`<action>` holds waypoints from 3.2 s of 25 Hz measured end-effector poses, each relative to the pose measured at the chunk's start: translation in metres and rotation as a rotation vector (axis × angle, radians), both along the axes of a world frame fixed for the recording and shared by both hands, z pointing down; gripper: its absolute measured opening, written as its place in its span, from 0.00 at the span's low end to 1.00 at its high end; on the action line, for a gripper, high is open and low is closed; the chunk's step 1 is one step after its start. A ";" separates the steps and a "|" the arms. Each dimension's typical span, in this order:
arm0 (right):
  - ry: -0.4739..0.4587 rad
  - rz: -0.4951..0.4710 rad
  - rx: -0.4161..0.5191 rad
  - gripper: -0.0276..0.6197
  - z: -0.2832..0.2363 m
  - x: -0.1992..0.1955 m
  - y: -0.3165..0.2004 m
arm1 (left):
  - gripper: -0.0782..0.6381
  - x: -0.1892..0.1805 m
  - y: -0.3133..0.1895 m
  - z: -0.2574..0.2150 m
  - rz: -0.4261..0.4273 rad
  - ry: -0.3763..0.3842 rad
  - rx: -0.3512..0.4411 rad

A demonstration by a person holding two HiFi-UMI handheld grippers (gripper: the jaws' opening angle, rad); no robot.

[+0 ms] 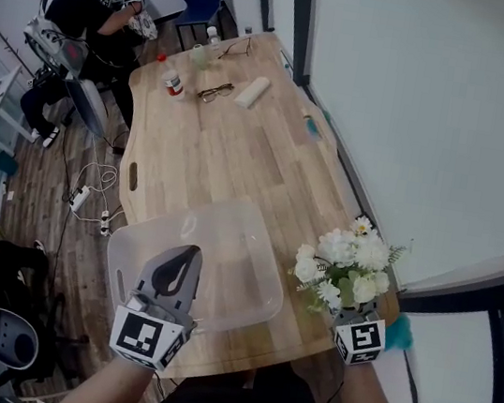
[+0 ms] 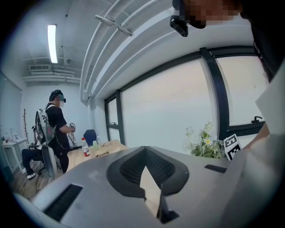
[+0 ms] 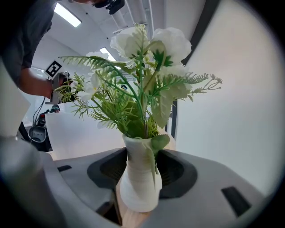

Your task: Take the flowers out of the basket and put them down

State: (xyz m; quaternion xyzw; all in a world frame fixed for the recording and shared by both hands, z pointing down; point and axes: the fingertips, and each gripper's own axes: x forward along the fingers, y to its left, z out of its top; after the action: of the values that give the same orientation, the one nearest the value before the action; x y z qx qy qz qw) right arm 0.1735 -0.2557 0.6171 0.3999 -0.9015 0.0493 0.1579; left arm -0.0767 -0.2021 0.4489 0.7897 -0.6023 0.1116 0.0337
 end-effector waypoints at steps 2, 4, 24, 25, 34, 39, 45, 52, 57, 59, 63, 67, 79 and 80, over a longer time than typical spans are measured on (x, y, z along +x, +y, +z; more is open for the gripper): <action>-0.001 0.003 -0.004 0.39 0.000 0.000 0.001 | 0.12 0.002 0.001 -0.003 0.005 0.005 0.004; -0.008 0.009 -0.010 0.39 -0.002 0.001 0.003 | 0.12 0.001 0.002 -0.006 0.011 -0.002 0.011; -0.026 0.078 0.001 0.41 -0.026 0.023 0.034 | 0.12 0.006 0.012 -0.029 0.077 0.035 0.069; -0.024 0.083 0.004 0.41 -0.028 0.024 0.036 | 0.12 0.006 0.013 -0.031 0.082 0.038 0.072; -0.013 0.123 0.039 0.41 -0.054 0.032 0.055 | 0.12 0.000 0.022 -0.036 0.103 0.055 0.089; -0.021 0.139 0.065 0.41 -0.070 0.030 0.062 | 0.12 -0.005 0.028 -0.037 0.114 0.055 0.099; -0.025 0.169 0.094 0.41 -0.090 0.027 0.072 | 0.12 -0.014 0.035 -0.040 0.130 0.064 0.113; -0.053 0.233 0.160 0.41 -0.127 0.031 0.085 | 0.12 -0.021 0.036 -0.040 0.149 0.086 0.120; -0.101 0.245 0.173 0.39 -0.144 0.026 0.090 | 0.12 -0.025 0.037 -0.038 0.160 0.100 0.121; -0.118 0.254 0.173 0.34 -0.150 0.026 0.093 | 0.12 -0.025 0.038 -0.035 0.164 0.099 0.116; -0.119 0.252 0.191 0.21 -0.156 0.020 0.098 | 0.12 -0.031 0.042 -0.031 0.163 0.087 0.111; -0.107 0.255 0.199 0.13 -0.157 0.018 0.101 | 0.12 -0.036 0.046 -0.026 0.159 0.084 0.107; -0.095 0.257 0.191 0.08 -0.154 0.017 0.100 | 0.12 -0.040 0.052 -0.015 0.149 0.079 0.086; -0.095 0.256 0.190 0.08 -0.154 0.016 0.099 | 0.12 -0.040 0.052 -0.016 0.149 0.078 0.088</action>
State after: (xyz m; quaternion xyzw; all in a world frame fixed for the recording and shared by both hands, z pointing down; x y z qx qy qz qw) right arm 0.1899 -0.1566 0.4627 0.5218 -0.8503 0.0025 0.0690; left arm -0.1165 -0.1505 0.4324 0.8367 -0.5445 0.0563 0.0143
